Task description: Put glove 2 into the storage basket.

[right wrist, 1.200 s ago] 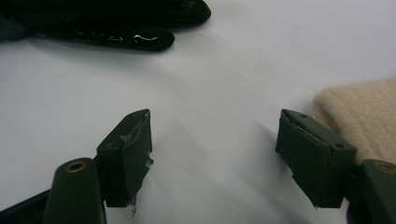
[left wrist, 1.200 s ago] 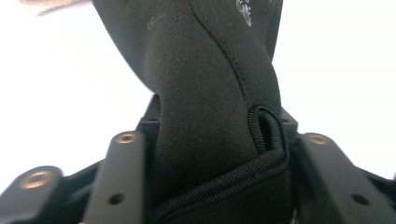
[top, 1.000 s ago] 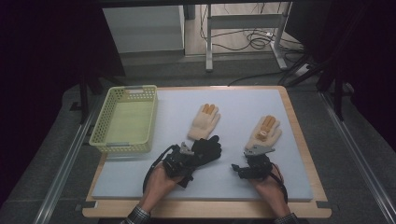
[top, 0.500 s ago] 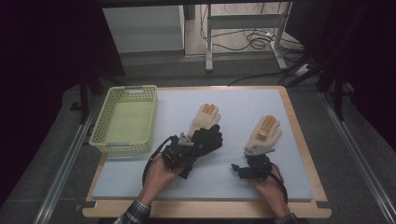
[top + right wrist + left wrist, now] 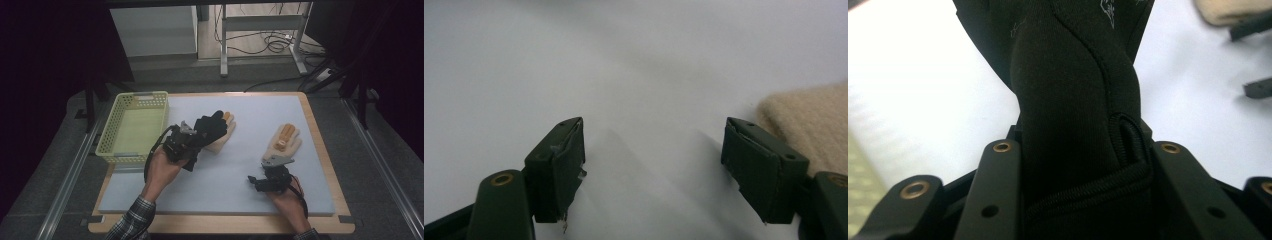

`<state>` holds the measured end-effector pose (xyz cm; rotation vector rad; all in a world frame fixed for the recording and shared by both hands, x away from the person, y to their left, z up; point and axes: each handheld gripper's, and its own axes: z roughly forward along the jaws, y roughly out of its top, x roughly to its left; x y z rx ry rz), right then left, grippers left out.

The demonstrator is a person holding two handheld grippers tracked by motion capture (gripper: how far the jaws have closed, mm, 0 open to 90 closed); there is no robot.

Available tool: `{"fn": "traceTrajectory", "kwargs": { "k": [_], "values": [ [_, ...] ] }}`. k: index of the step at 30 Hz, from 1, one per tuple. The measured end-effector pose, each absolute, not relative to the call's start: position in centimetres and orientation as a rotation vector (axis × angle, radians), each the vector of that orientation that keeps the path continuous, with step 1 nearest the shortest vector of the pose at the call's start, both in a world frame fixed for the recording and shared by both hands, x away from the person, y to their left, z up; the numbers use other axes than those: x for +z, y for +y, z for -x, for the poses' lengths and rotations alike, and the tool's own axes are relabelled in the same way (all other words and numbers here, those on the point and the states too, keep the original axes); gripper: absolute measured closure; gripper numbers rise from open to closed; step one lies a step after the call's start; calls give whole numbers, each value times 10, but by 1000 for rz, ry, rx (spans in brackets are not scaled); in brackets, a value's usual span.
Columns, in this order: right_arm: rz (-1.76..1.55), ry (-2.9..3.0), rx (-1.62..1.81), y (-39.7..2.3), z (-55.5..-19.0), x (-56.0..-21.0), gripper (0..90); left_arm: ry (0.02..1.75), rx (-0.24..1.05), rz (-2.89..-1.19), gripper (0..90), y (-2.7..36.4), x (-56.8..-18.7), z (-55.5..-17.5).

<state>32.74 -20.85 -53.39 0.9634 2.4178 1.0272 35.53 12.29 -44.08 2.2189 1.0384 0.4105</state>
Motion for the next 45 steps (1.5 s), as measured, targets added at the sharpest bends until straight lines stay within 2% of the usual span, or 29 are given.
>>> {"fn": "traceTrajectory", "kwargs": {
  "k": [22,39,45],
  "values": [
    [-962,2418,1027,-209,-328,-534,251,1274,522,-2129,630,197,-419,-396],
    [-963,2416,1031,-209,-328,-534,251,1524,621,-2017,622,284,-432,-413],
    [-963,2417,1031,-209,-328,-534,251,1588,607,-1990,621,307,-445,-422]
  ]
}}
